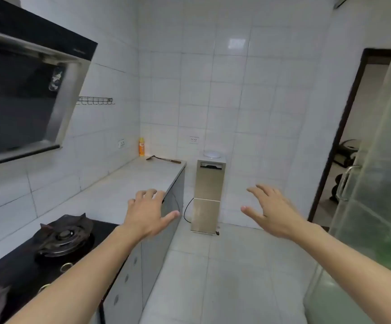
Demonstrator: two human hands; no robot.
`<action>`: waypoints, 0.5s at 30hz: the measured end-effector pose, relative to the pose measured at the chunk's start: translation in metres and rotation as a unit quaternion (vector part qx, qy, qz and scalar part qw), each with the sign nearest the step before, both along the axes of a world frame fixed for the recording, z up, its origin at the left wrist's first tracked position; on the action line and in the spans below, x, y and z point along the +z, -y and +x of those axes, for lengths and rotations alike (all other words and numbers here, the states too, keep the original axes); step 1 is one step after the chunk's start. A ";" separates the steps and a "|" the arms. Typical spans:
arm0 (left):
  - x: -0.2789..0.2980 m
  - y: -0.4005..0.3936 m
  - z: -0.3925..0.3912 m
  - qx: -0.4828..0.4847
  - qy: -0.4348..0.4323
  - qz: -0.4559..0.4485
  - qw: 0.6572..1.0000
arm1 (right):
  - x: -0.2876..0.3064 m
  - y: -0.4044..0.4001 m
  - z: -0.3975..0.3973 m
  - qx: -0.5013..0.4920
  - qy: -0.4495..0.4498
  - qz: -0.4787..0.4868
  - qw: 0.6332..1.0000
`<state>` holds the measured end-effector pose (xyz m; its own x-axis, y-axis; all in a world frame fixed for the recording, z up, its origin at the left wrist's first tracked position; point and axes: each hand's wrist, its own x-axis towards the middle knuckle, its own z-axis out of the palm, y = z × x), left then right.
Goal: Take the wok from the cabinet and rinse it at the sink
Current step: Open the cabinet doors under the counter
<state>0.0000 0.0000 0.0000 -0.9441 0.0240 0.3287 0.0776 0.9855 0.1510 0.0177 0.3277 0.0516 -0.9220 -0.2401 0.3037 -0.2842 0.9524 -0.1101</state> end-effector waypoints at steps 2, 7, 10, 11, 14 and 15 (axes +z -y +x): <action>-0.003 -0.011 -0.020 0.001 0.001 -0.010 1.000 | -0.006 -0.011 -0.016 -0.010 0.002 -0.001 1.000; -0.010 -0.049 -0.092 -0.031 0.005 -0.055 0.998 | -0.035 -0.051 -0.078 -0.024 -0.012 0.049 0.998; -0.011 -0.075 -0.142 -0.035 0.014 -0.080 0.996 | -0.044 -0.074 -0.129 -0.035 -0.003 0.049 0.998; -0.012 -0.083 -0.158 -0.036 0.018 -0.081 0.996 | -0.046 -0.081 -0.147 -0.037 -0.001 0.045 0.998; -0.010 -0.109 -0.205 -0.057 0.029 -0.073 0.995 | -0.044 -0.103 -0.197 -0.041 0.016 0.034 0.998; -0.009 -0.116 -0.219 -0.064 0.026 -0.066 0.995 | -0.043 -0.110 -0.213 -0.041 0.021 0.029 0.998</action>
<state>-0.2188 0.1162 -0.0094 -0.9461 0.1857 0.2654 0.2001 0.9794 0.0282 -0.1951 0.4377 0.0083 -0.9509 -0.1792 0.2522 -0.2010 0.9775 -0.0632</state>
